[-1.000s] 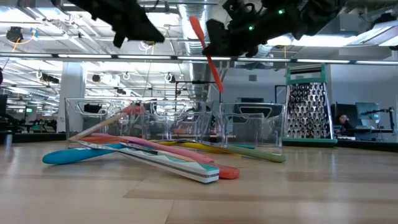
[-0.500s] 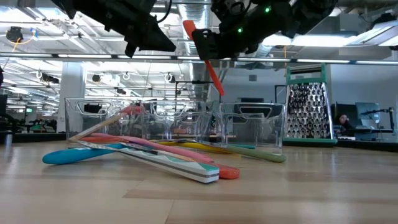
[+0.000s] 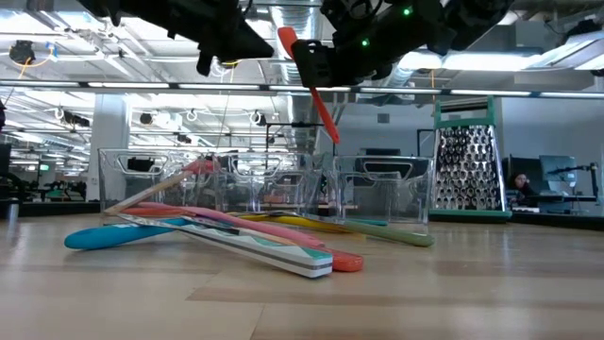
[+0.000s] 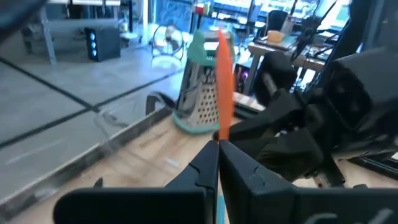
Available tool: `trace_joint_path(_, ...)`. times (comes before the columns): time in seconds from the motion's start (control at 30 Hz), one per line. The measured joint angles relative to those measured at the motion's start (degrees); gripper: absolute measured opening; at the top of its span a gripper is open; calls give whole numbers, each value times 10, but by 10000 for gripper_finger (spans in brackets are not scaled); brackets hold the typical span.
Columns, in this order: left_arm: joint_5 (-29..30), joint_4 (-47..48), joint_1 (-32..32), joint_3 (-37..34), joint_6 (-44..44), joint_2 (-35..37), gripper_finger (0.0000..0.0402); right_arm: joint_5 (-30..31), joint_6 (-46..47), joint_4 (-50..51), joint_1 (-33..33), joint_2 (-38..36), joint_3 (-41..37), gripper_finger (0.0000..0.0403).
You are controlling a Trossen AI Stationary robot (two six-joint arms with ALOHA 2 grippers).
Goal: Pick & Place Kitchen Items
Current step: Put the orange spatula into the left transparent bin
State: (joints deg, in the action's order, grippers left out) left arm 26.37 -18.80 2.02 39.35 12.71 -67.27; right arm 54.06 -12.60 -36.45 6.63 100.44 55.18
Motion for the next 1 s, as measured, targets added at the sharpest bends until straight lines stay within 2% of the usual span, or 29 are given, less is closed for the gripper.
trace_joint_path(0.2,-20,-55,0,0,-7,-33,15,0,0,0,-2,0,0,19)
trace_joint_path(0.3,-36,-66,0,0,-8,-54,40,0,0,3,-4,0,0,19)
trace_joint_path(0.73,-36,-133,5,0,-3,-111,165,0,-11,4,-5,0,0,19)
trace_joint_path(1.0,-34,-146,28,0,-3,-113,208,0,-19,4,-4,0,0,19)
